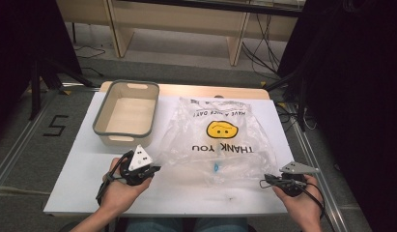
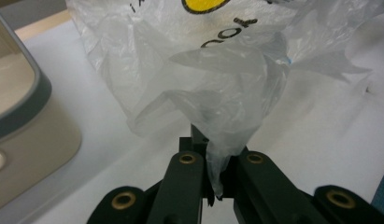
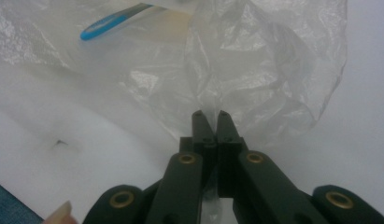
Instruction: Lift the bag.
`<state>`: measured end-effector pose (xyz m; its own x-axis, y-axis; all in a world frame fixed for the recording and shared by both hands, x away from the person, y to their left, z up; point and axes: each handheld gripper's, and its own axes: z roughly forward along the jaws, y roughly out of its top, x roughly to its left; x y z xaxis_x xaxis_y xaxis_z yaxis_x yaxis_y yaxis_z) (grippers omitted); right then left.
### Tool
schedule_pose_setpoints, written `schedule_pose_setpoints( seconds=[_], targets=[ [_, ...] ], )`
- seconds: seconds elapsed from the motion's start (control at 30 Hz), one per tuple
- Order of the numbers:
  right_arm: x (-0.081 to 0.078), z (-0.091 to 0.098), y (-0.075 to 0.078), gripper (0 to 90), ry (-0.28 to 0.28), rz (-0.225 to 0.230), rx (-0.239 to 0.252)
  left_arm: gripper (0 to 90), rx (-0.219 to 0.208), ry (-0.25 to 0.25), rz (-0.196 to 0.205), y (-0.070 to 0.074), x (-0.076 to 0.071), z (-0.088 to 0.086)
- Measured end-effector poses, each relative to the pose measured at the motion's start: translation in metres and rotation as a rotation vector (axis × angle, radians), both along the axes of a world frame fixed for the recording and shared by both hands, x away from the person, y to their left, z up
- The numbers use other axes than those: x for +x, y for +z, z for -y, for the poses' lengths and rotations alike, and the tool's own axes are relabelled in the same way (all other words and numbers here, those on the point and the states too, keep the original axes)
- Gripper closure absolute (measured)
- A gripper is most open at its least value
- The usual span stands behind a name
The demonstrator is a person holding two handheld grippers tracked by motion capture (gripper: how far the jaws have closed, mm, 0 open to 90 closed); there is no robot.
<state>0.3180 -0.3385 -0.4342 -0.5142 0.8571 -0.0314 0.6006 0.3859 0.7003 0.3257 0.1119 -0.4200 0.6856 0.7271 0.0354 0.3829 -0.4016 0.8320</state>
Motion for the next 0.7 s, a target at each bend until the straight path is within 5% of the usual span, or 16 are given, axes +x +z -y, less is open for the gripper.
schedule_pose_setpoints(
  seconds=[0.43,0.7],
  targets=[
    [-0.001,0.007,0.019,90.0,-0.034,0.052,0.074,89.5,-0.029,0.028,0.039,0.014,0.008,-0.006],
    [0.000,0.004,0.033,90.0,-0.029,0.098,0.127,89.5,-0.077,0.039,0.108,0.019,0.012,-0.009]
  ],
)
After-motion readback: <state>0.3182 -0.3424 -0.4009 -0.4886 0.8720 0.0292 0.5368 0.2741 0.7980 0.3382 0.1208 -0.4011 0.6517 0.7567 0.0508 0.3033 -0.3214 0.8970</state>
